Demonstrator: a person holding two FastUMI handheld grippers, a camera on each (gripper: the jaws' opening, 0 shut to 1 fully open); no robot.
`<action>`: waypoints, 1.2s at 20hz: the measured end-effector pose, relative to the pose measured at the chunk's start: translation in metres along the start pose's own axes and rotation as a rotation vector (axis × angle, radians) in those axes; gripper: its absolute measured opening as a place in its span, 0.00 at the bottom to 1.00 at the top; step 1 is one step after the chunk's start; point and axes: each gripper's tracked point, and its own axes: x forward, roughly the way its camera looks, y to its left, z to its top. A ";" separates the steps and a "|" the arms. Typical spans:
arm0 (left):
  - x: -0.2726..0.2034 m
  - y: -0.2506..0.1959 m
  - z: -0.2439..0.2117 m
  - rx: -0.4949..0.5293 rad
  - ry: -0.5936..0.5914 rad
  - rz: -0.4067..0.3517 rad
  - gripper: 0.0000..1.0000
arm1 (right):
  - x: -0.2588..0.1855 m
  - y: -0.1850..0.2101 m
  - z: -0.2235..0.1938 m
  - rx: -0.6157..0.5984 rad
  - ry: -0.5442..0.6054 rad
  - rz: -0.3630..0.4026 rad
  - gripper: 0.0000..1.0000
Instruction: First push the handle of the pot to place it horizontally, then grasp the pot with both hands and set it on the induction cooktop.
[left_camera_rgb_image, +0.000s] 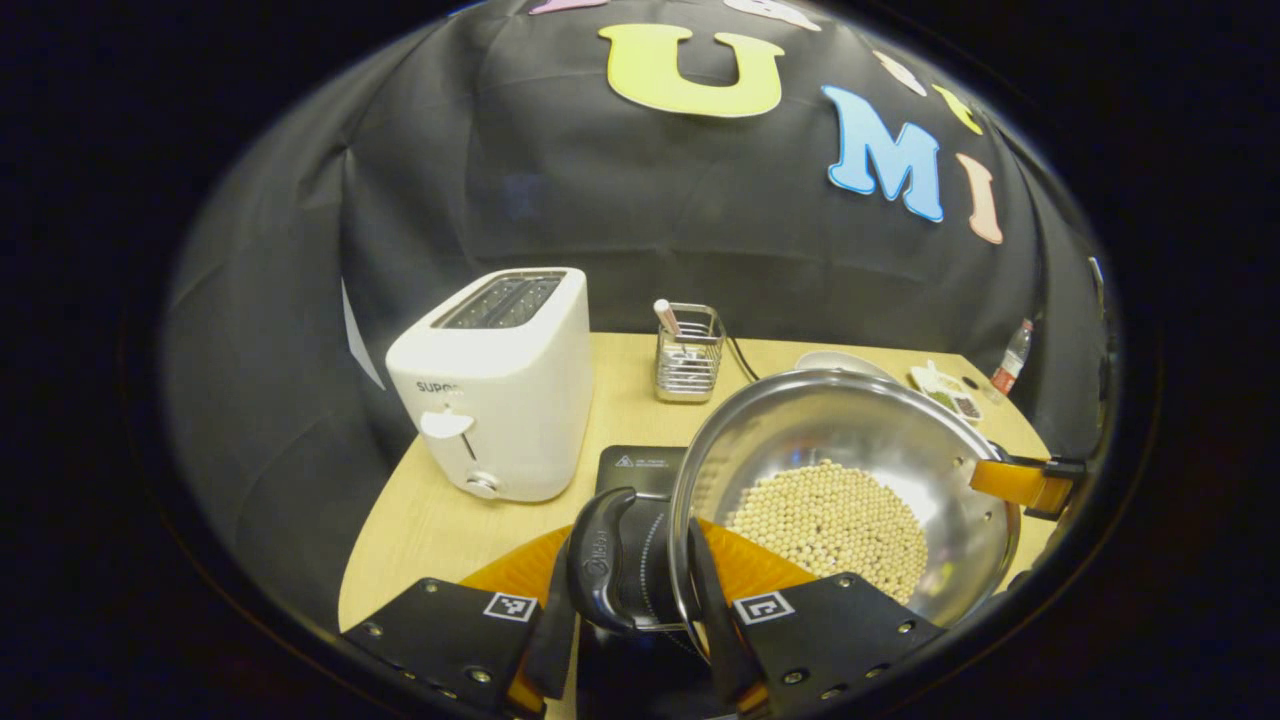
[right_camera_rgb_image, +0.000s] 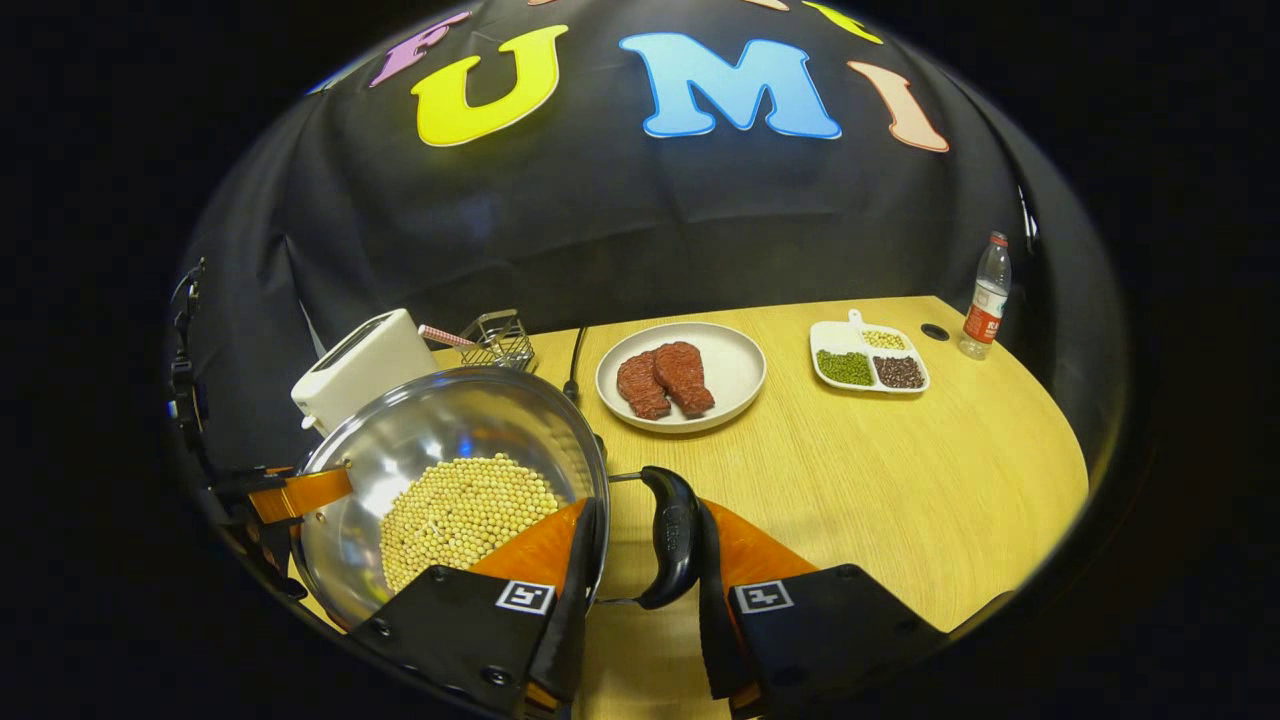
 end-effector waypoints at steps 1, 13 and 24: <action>-0.001 0.004 -0.001 0.002 0.001 0.001 0.56 | 0.000 0.003 0.001 0.005 -0.002 0.004 0.51; -0.015 0.018 0.013 -0.024 -0.101 0.070 0.81 | -0.029 0.008 0.028 -0.026 -0.146 0.046 0.98; -0.133 -0.079 0.102 0.028 -0.407 0.136 0.80 | -0.148 -0.070 0.113 -0.114 -0.452 0.017 0.98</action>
